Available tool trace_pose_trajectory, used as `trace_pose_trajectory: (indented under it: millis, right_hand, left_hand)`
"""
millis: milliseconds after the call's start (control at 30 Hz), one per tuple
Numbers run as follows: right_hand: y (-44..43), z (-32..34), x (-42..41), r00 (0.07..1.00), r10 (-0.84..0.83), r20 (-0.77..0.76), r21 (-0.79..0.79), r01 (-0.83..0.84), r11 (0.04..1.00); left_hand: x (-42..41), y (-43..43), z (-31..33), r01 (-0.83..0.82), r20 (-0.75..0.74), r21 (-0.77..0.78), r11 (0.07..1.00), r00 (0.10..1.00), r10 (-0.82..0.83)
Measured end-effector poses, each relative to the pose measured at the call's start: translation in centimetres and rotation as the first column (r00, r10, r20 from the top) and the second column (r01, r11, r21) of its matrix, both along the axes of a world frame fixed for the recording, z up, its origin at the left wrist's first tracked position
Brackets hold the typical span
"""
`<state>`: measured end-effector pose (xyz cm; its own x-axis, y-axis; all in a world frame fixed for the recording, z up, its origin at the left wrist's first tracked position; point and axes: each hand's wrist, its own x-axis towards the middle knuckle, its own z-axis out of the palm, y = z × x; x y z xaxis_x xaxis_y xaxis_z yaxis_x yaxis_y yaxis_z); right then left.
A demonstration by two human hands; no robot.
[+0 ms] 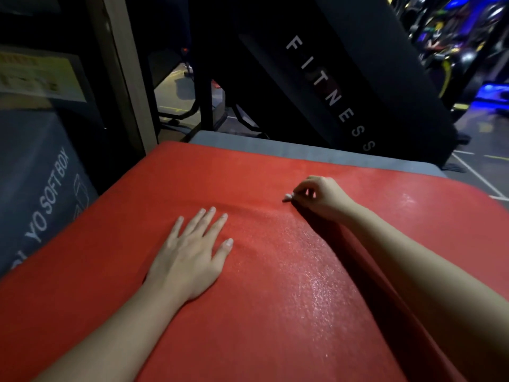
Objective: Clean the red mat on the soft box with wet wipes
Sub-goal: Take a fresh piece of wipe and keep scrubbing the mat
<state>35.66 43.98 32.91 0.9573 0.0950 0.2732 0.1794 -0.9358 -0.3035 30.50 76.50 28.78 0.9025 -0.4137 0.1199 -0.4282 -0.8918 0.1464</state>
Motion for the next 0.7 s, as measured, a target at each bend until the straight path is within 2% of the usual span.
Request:
trace_pose_trajectory:
  millis: [67, 167, 300, 433, 500, 600, 700]
  right_hand:
    - [-0.1, -0.4, 1.3, 0.995, -0.075, 0.066, 0.013, 0.074, 0.997]
    - [0.6, -0.5, 1.4, 0.989, -0.139, 0.049, 0.017, 0.138, 0.990]
    - [2.5, 0.4, -4.1, 1.000, -0.012, -0.019, -0.022, 0.011, 1.000]
    - [3.5, 0.5, -10.5, 0.981, 0.116, -0.154, 0.084, -0.104, 0.991]
    - [3.6, 0.8, -10.1, 0.987, 0.089, -0.137, 0.085, -0.078, 0.993]
    - [3.9, 0.9, -8.4, 0.995, -0.057, -0.078, 0.079, 0.063, 0.995]
    - [5.1, 0.5, -9.3, 0.987, -0.129, -0.094, 0.085, 0.137, 0.987]
  left_hand:
    - [0.1, -0.1, 0.0, 0.002, -0.004, 0.004, 1.000, 1.000, -0.002]
    - [0.1, -0.1, 0.1, 0.001, -0.006, -0.002, 1.000, 1.000, -0.001]
    - [0.3, -0.1, -0.1, 0.005, 0.000, -0.009, 1.000, 1.000, -0.005]
    - [0.5, -0.1, -0.3, 0.006, 0.002, -0.004, 1.000, 1.000, -0.006]
    - [0.7, -0.1, -0.3, 0.009, -0.002, 0.004, 1.000, 1.000, -0.009]
    - [0.6, -0.1, -0.1, 0.009, -0.019, 0.019, 1.000, 1.000, -0.009]
    - [0.3, -0.2, 0.3, 0.006, -0.021, 0.033, 0.999, 1.000, -0.005]
